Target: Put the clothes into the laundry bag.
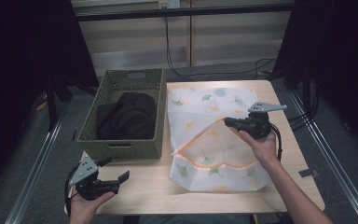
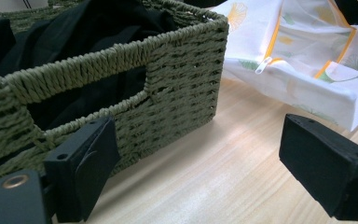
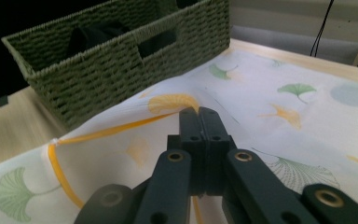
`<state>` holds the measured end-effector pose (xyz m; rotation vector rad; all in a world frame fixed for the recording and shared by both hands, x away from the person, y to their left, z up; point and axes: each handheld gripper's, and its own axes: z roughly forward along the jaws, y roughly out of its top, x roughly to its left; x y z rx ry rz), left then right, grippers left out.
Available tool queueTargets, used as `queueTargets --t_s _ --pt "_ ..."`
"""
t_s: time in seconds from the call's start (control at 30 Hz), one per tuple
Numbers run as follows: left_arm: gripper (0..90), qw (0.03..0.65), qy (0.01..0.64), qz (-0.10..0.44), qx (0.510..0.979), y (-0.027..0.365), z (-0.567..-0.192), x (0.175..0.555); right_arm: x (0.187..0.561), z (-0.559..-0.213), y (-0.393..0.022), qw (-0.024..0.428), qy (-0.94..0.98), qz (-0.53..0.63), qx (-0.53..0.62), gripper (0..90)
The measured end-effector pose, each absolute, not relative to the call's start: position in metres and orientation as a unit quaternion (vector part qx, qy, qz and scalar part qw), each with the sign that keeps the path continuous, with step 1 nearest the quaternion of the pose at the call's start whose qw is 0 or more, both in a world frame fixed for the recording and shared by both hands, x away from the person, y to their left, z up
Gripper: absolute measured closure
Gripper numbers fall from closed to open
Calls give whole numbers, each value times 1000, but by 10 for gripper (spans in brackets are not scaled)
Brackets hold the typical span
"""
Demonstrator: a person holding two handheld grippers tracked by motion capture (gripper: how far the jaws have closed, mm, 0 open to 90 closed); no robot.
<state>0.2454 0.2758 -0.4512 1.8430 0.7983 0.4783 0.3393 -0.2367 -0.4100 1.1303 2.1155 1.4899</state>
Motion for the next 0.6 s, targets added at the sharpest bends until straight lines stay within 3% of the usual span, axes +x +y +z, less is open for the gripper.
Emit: queueTargets --t_s 0.3,0.5,0.6 --pt "148 507 334 204 768 278 -436 253 343 -400 -237 172 723 544 389 900" --pt "118 499 322 167 787 265 -414 270 341 -405 -235 166 732 536 385 900" --pt "118 503 301 177 791 257 -401 280 341 -407 -235 166 735 533 385 900"
